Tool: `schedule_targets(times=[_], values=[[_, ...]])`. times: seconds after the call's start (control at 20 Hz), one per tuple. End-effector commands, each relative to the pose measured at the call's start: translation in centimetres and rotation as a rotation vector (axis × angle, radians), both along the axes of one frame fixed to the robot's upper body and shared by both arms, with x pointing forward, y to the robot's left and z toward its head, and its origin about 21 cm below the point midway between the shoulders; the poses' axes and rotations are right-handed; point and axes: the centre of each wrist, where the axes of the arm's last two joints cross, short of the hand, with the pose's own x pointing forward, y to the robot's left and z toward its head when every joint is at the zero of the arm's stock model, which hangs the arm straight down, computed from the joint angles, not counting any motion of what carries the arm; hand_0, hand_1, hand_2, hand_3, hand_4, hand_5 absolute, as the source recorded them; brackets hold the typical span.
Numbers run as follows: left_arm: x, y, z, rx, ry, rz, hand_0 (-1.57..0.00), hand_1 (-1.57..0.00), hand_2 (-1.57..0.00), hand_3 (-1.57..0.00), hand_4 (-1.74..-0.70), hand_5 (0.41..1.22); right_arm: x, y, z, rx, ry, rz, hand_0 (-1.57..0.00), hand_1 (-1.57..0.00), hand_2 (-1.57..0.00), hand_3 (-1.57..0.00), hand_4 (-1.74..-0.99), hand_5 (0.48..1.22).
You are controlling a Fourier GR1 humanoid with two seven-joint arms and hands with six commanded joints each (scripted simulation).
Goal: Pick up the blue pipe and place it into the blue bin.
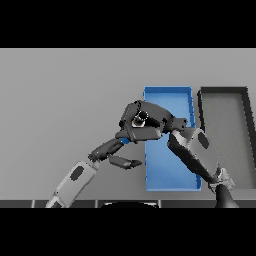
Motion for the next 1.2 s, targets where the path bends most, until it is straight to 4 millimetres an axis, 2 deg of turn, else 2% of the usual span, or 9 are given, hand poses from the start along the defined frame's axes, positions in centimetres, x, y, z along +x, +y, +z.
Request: schedule_targets(times=[0.0, 0.2, 0.3, 0.4, 0.5, 0.7, 0.85, 1.0, 1.15], values=[[0.0, 0.2, 0.0, 0.013, 0.005, 0.006, 0.00, 0.00, 0.00, 0.00, -0.92, 0.503, 0.3, -0.5, 1.4, 0.040, -0.003, -0.012, -1.57, -1.57, -1.57, -1.57, -1.707, 1.141], [-0.1, 0.2, 0.1, 0.000, -0.020, -0.001, 0.00, 0.00, 0.00, 0.00, -0.91, 0.499, 2.3, -2.3, 6.2, 0.106, -0.092, -0.156, -1.57, -1.57, -1.57, -1.57, -1.727, 1.113], [-0.1, 0.3, 0.1, -0.001, -0.007, -0.001, 0.00, 0.00, 0.00, 0.00, -0.91, 0.492, 4.2, -3.4, 7.4, 0.102, -0.092, -0.281, -1.57, -1.57, -1.57, -1.57, -1.732, 1.117], [-0.1, 0.6, 0.1, -0.007, -0.010, -0.011, 0.00, 0.00, 0.00, 0.00, -0.91, 0.491, 5.7, -5.0, 7.4, 0.096, -0.040, -0.388, -1.57, -1.57, -1.57, -1.57, -1.735, 1.131], [-0.2, 0.8, -0.1, -0.015, -0.006, 0.006, 0.00, 0.00, 0.00, 0.00, -0.91, 0.487, 7.3, -7.0, 6.1, 0.034, -0.014, -0.503, -1.57, -1.57, -1.57, -1.57, -1.737, 1.135], [-0.1, 1.4, -0.1, -0.007, 0.002, 0.015, 0.00, 0.00, 0.00, 0.00, -0.90, 0.489, 9.4, -10.2, 1.3, -0.028, 0.159, -0.663, -1.57, -1.57, -1.57, -1.57, -1.740, 1.117], [0.0, 1.1, -0.3, 0.001, 0.019, 0.017, 0.00, 0.00, 0.00, 0.00, -0.89, 0.478, 9.0, -11.1, -3.2, -0.114, 0.273, -0.737, -1.57, -1.57, -1.57, -1.57, -1.740, 1.121], [0.0, 1.6, -0.2, -0.009, 0.005, 0.019, 0.00, 0.00, 0.00, 0.00, -0.89, 0.470, 8.2, -12.1, -6.5, -0.183, 0.413, -0.797, -1.57, -1.57, -1.57, -1.57, -1.741, 1.120], [0.0, 0.7, -0.2, -0.004, 0.004, 0.018, 0.00, 0.00, 0.00, 0.00, -0.88, 0.463, 7.3, -12.8, -9.9, -0.302, 0.545, -0.829, -1.57, -1.57, -1.57, -1.57, -1.741, 1.122]])
